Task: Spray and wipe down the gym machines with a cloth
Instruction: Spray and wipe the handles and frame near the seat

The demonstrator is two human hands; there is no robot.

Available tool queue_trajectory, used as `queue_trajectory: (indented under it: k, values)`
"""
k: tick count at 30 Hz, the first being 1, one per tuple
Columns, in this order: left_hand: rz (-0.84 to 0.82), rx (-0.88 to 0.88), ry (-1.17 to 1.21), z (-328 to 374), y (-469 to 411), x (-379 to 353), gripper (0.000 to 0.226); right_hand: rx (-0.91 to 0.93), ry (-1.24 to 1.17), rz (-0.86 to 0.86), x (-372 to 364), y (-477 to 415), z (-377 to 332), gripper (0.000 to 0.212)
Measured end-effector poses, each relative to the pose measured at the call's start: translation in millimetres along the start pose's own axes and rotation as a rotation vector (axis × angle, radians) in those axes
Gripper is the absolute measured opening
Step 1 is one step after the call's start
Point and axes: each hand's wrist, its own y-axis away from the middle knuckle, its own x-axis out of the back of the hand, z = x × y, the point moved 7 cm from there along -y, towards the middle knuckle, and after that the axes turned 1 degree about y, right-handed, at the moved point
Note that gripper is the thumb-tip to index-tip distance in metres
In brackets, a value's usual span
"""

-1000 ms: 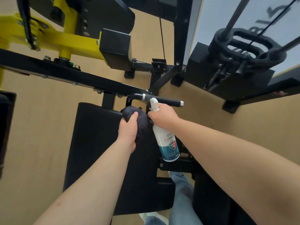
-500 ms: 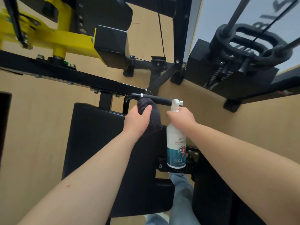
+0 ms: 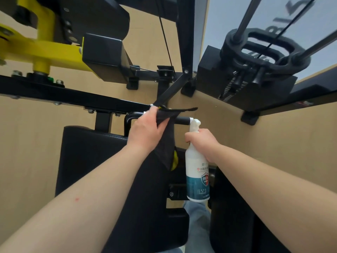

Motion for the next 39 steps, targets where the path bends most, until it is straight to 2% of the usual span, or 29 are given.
queue_trajectory:
  k: [2, 3, 6, 7, 8, 9, 11, 12, 14, 17, 19, 25, 30, 35, 39]
  values:
    - [0.067, 0.018, -0.074, -5, -19, 4, 0.026, 0.007, -0.012, 0.0, 1, -4, -1, 0.018]
    - [0.076, 0.047, -0.163, -10, -27, 3, 0.036, 0.008, -0.02, -0.008, -1, -5, -2, 0.017]
    - [0.123, 0.192, -0.518, -26, -41, 4, 0.085, 0.005, -0.035, -0.017, -4, -9, -3, 0.018]
    - [0.176, 0.148, -0.551, -21, -43, 6, 0.086, 0.008, -0.035, -0.013, -4, -10, -4, 0.02]
    - [0.196, 0.017, -0.549, -15, -46, 4, 0.079, 0.014, -0.038, -0.008, -3, -12, -5, 0.022]
    - [0.129, -0.152, -0.549, -8, -48, -5, 0.071, 0.019, -0.045, -0.005, -4, -13, -6, 0.025]
    - [-0.131, -0.368, -0.631, -8, -43, -31, 0.067, 0.023, -0.078, -0.016, -5, -15, -9, 0.032]
    - [-0.23, -0.375, -0.692, -14, -41, -40, 0.073, 0.026, -0.103, -0.03, -7, -15, -10, 0.038]
    - [-0.269, -0.288, -0.776, -26, -46, -46, 0.084, 0.024, -0.146, -0.06, -9, -18, -11, 0.038]
    - [-0.203, -0.216, -0.828, -20, -58, -53, 0.064, 0.036, -0.102, -0.084, -8, -23, -12, 0.017]
    - [-0.201, -0.2, -0.875, -9, -62, -63, 0.051, 0.038, -0.051, -0.064, -3, -27, -9, 0.012]
    - [-0.222, -0.313, -0.808, 29, -61, -110, 0.035, 0.012, -0.083, 0.034, 21, -40, 9, 0.016]
    - [-0.364, -0.555, -0.759, 47, -74, -147, 0.027, 0.021, -0.093, 0.085, 32, -50, 10, 0.011]
    - [-0.285, -0.574, -0.687, 30, -66, -117, 0.036, 0.041, -0.079, 0.085, 29, -47, 8, 0.014]
    - [-0.258, -0.571, -0.778, -11, -65, -62, 0.044, 0.047, -0.045, 0.057, 20, -45, 6, 0.021]
